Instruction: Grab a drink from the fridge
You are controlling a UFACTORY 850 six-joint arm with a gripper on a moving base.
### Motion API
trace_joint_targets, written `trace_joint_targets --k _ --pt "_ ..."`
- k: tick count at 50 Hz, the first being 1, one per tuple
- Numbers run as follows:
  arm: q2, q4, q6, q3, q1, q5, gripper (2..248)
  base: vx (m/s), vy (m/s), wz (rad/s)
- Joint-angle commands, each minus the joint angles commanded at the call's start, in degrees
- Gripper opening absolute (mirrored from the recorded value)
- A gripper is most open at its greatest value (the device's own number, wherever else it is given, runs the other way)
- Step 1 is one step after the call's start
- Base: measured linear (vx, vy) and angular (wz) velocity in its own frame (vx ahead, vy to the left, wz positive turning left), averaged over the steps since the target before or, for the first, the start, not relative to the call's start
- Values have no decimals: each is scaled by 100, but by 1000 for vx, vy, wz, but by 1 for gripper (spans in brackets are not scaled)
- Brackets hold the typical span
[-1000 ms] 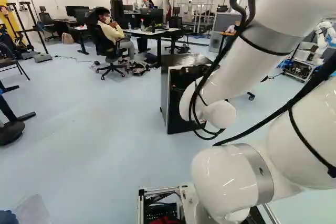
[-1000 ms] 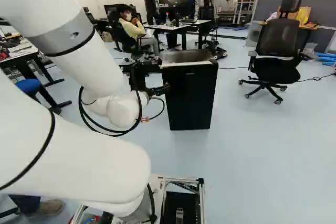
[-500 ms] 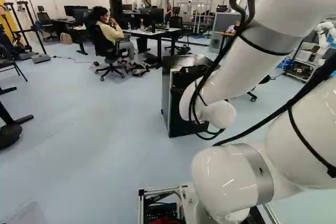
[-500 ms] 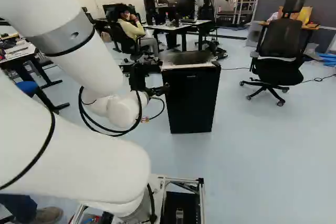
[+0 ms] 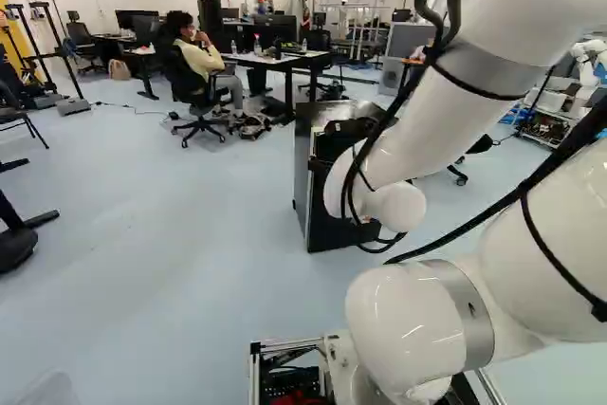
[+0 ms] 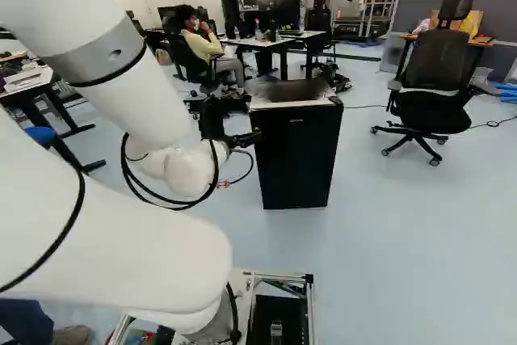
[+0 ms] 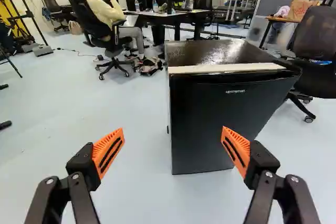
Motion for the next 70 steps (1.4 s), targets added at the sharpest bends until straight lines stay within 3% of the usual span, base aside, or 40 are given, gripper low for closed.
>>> trace_joint_targets --k 70 --pt "-55 19 0 -47 50 0 247 42 1 -1"
